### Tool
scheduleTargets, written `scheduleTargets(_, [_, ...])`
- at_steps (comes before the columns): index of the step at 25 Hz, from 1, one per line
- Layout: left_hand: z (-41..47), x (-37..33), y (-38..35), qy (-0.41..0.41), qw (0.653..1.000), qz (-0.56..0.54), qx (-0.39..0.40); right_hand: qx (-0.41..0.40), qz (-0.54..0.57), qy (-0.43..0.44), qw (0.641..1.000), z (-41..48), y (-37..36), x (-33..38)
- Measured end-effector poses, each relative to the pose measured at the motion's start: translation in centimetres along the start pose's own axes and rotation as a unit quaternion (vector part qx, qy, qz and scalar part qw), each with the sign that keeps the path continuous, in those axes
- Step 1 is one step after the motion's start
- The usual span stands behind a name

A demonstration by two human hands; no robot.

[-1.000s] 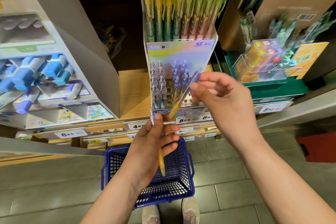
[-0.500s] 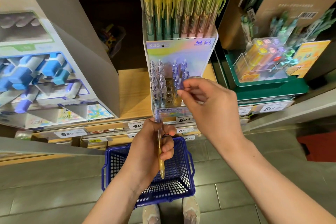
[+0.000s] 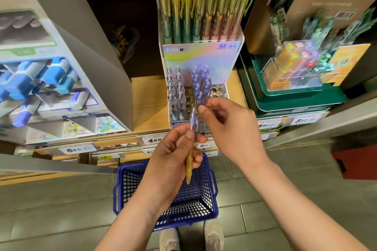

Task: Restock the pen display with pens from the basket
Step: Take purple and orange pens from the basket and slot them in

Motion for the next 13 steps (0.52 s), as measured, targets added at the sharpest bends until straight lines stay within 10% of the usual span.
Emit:
scheduleTargets(6, [0.3, -0.2, -0.8, -0.003, 1.000, 0.027, 0.001, 0.207, 0.194, -0.162, 0.945, -2.4, -1.8, -2.5])
scheduleTargets(13, [0.1, 0.7, -1.0, 0.031, 0.999, 0.021, -0.019, 0.152, 0.229, -0.145, 0.950, -0.5, 1.2, -1.6])
Point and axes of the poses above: each hand's wrist, its own z-axis towards the middle knuckle, its own y-axis out of the back of the hand, x = y × z, the point moved 9 cm from there along z, towards the middle knuckle, and after that the axes turned 11 degrees about -y, right-handed, at the moved point
